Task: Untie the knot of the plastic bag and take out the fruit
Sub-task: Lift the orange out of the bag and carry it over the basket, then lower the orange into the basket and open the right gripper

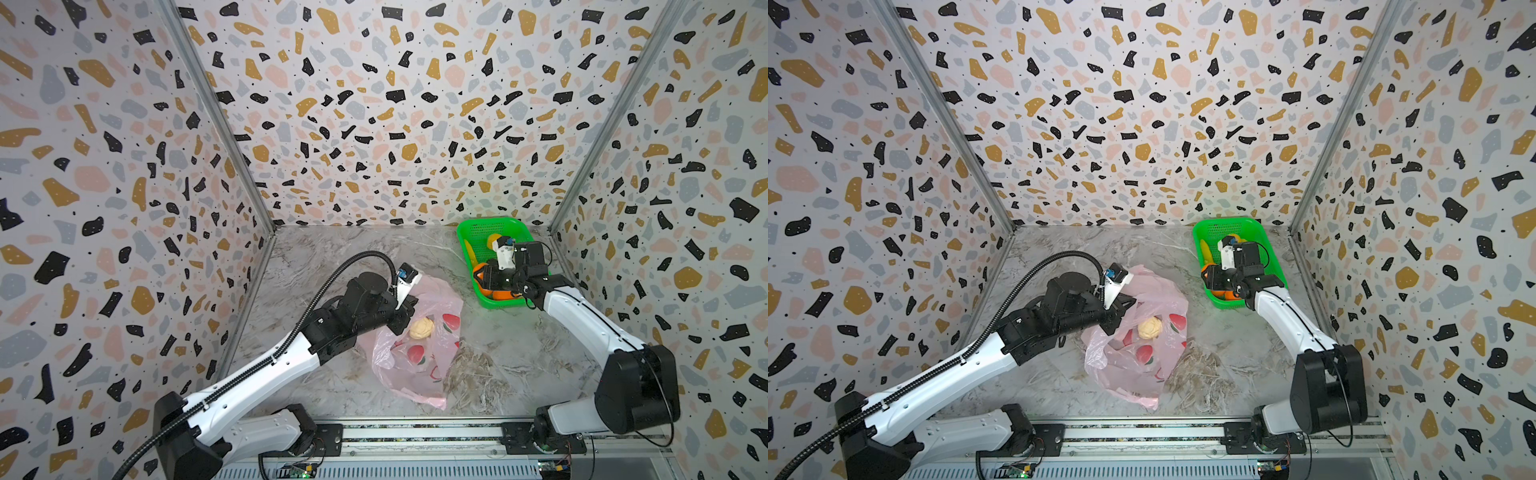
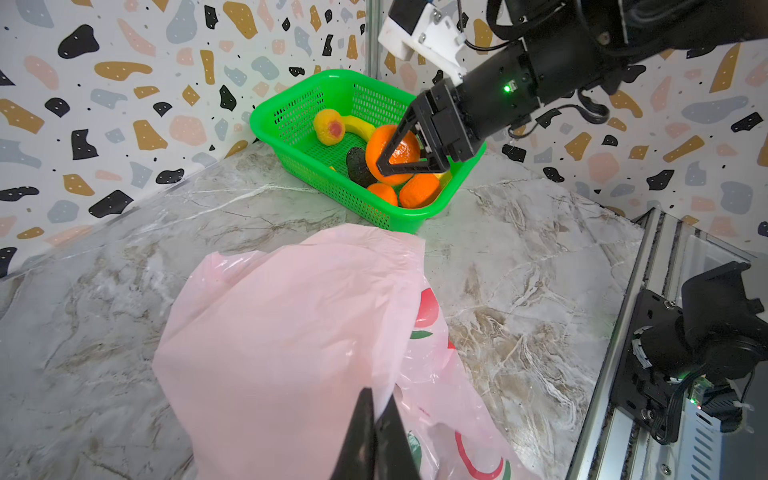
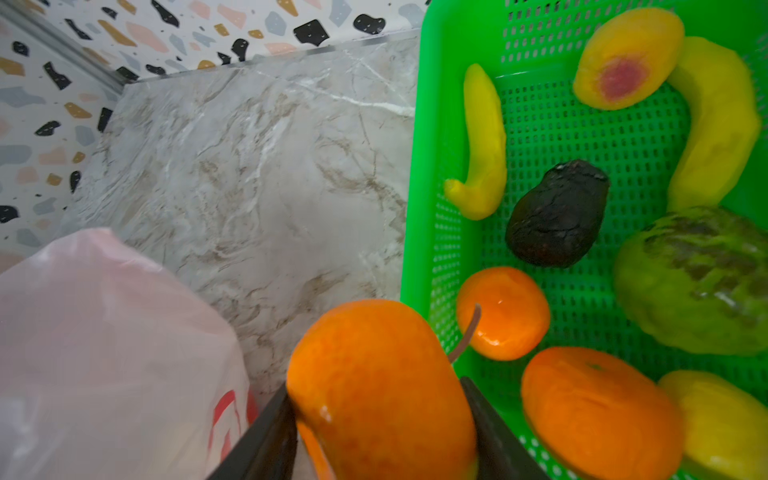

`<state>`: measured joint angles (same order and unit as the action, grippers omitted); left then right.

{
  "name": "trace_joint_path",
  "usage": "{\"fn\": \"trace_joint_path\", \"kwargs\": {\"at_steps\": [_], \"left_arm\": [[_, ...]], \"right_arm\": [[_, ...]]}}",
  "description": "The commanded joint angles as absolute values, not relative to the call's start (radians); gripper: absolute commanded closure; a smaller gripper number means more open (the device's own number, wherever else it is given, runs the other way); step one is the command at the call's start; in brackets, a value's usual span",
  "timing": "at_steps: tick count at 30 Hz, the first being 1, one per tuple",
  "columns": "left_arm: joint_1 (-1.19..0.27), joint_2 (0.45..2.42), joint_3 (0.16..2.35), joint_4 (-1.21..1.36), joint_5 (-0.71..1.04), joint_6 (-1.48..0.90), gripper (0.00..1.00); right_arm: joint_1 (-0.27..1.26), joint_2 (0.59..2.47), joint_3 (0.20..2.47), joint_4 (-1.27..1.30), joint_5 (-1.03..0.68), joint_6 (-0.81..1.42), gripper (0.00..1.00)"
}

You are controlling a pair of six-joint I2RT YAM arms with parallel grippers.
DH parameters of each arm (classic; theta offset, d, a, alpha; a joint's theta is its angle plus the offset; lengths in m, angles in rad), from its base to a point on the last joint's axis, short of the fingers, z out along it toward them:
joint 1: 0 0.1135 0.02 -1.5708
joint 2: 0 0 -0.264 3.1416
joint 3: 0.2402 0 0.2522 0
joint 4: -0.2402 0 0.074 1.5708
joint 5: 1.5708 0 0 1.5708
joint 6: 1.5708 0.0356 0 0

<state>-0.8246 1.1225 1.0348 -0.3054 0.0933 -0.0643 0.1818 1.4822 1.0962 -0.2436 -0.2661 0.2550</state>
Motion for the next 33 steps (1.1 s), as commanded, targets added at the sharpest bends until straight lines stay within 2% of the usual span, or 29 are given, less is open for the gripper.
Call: {"fn": "trace_joint_path", "kwargs": {"at_steps": [1, 7, 8, 9, 11, 13, 19, 26, 33], "left_arm": [[-0.816, 1.108, 1.053, -0.264, 0.101, -0.056, 1.00], [-0.817, 1.104, 1.053, -0.268, 0.104, -0.056, 1.00], [-0.817, 1.103, 1.052, -0.271, 0.104, -0.055, 1.00], [-0.817, 1.101, 1.051, -0.272, 0.102, -0.054, 1.00], [-0.818, 1.099, 1.050, -0.270, 0.100, -0.054, 1.00], [-0.817, 1.100, 1.051, -0.270, 0.100, -0.054, 1.00], [-0.817, 1.103, 1.052, -0.267, 0.097, -0.055, 1.00], [-0.817, 1.104, 1.043, -0.262, 0.097, -0.054, 1.00], [-0.817, 1.103, 1.041, -0.250, 0.100, -0.054, 1.00]], "right_arm": [[0.161, 1.537, 1.158, -0.194, -0.171, 0.242, 0.43], [0.147, 1.699, 1.265, -0.181, -0.087, 0.242, 0.42], [0.145, 1.713, 1.273, -0.174, -0.082, 0.240, 0.38], [0.143, 1.726, 1.283, -0.172, -0.077, 0.238, 0.28], [0.143, 1.736, 1.304, -0.181, -0.065, 0.233, 0.14], [0.143, 1.735, 1.313, -0.188, -0.052, 0.232, 0.10], [0.142, 1.685, 1.296, -0.221, -0.064, 0.228, 0.09], [0.154, 1.544, 1.248, -0.303, -0.166, 0.226, 0.10], [0.267, 1.335, 1.152, -0.445, -0.286, 0.219, 0.11]]}}
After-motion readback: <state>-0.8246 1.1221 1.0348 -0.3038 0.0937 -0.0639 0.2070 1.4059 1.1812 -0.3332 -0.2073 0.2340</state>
